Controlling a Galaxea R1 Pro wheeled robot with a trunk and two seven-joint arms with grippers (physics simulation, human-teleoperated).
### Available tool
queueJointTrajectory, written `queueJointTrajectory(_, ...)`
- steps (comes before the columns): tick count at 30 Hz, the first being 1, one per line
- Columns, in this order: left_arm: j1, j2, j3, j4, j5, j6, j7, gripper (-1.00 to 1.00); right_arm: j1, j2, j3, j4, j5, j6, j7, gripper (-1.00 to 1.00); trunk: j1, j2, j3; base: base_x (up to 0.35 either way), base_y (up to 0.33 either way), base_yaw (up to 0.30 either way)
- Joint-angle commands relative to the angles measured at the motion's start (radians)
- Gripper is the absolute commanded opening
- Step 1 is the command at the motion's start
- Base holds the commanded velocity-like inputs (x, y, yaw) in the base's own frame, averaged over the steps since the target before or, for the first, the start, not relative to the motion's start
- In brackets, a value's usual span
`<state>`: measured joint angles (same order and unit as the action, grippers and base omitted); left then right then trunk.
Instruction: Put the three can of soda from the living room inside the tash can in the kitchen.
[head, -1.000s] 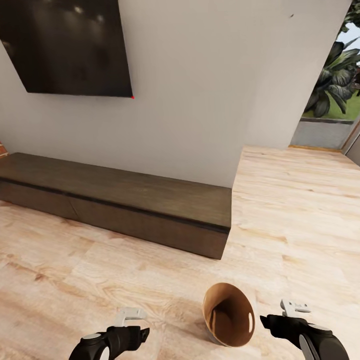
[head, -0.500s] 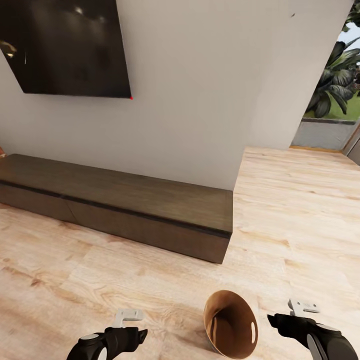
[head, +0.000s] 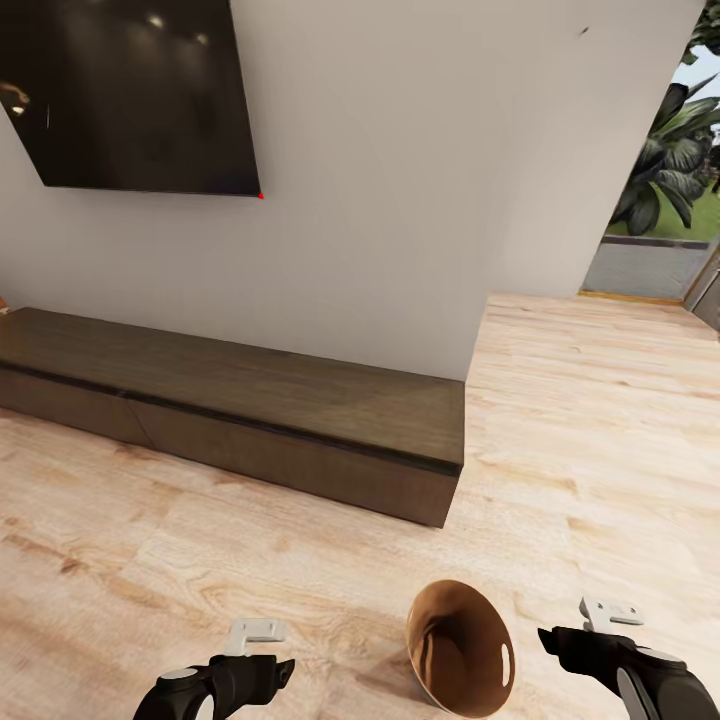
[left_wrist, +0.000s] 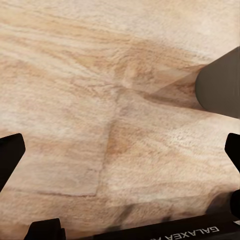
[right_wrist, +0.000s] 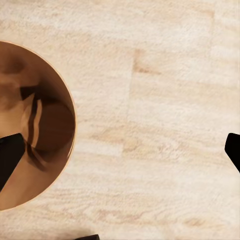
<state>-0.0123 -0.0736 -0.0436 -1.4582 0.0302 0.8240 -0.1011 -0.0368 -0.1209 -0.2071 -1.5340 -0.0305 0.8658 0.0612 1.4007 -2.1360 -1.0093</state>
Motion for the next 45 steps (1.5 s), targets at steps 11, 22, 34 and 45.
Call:
queueJointTrajectory(11, 0.000, 0.000, 0.000, 0.000, 0.001, 0.000, 0.000, 1.00, 0.000, 0.000, 0.003, 0.000, 0.001, -0.001, -0.004, 1.00, 0.000, 0.000, 0.000, 0.000, 0.000, -0.203)
queueJointTrajectory(22, 0.000, 0.000, -0.001, 0.001, 0.000, 0.001, -0.001, 1.00, 0.000, 0.000, 0.003, 0.000, 0.001, -0.002, -0.004, 1.00, 0.000, 0.000, 0.000, 0.000, 0.000, -0.027)
queueJointTrajectory(34, 0.000, 0.000, -0.001, 0.001, 0.000, 0.001, -0.002, 1.00, 0.000, 0.003, 0.002, 0.000, 0.001, -0.002, -0.004, 1.00, 0.000, 0.000, 0.000, 0.000, 0.000, -0.106)
queueJointTrajectory(45, 0.000, 0.000, -0.002, 0.001, 0.000, 0.002, -0.002, 1.00, 0.000, 0.000, 0.002, 0.000, 0.001, -0.002, -0.004, 1.00, 0.000, 0.000, 0.000, 0.000, 0.000, -0.237)
